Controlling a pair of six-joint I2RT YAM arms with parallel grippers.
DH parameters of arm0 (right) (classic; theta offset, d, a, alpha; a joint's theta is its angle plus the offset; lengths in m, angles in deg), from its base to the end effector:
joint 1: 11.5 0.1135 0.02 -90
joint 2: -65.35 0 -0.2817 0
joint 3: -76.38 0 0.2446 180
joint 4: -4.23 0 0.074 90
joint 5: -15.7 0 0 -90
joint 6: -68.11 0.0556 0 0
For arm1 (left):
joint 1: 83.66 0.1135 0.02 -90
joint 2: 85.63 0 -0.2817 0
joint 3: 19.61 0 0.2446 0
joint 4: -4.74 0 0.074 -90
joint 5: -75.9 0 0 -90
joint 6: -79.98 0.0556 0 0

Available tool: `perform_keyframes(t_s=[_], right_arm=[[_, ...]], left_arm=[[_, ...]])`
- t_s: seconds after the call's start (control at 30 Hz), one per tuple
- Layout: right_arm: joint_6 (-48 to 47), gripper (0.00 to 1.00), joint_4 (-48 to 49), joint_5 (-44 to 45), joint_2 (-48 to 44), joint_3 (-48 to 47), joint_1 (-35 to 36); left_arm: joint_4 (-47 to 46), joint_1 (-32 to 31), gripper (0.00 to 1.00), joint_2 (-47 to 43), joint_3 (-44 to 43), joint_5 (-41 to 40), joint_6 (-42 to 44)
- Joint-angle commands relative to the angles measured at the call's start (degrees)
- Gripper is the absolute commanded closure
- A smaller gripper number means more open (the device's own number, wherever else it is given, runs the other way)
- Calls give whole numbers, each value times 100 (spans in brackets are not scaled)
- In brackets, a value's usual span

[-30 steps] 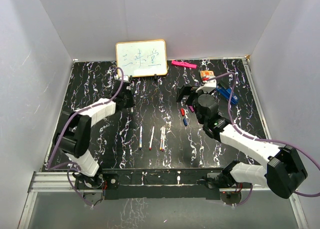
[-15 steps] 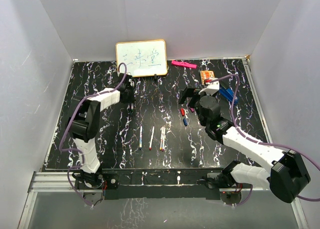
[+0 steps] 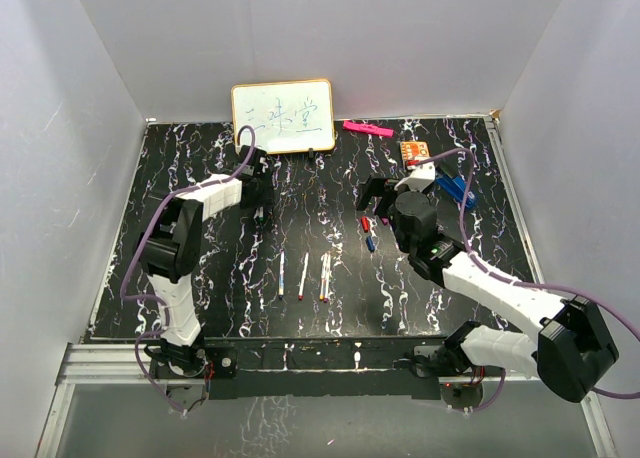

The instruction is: Insert the pens into the pen caps

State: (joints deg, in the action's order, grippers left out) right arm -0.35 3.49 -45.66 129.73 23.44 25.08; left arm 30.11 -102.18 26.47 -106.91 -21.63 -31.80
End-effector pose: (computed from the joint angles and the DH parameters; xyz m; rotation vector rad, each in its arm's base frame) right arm 0.2230 0.1323 0.2931 0.1270 1.7616 0.2922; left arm 0.4107 -0.1299 0.1727 -0.1276 2.4388 -0.1539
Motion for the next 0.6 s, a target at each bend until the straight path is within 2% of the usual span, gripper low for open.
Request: perform_keyframes(t_s=[0.0,0.3,0.57], right_arm=[[34,2,109,157,38,-135,-40],[184,2,151,150,150,-156,-204],[317,2,108,306,92,-15,-287]], left_arm=[[223,24,51,-561,-57,-83,-19],[482,-224,51,-1798,929,70,-125],[1307,-1573,52,-2626,1981,-178,-478]])
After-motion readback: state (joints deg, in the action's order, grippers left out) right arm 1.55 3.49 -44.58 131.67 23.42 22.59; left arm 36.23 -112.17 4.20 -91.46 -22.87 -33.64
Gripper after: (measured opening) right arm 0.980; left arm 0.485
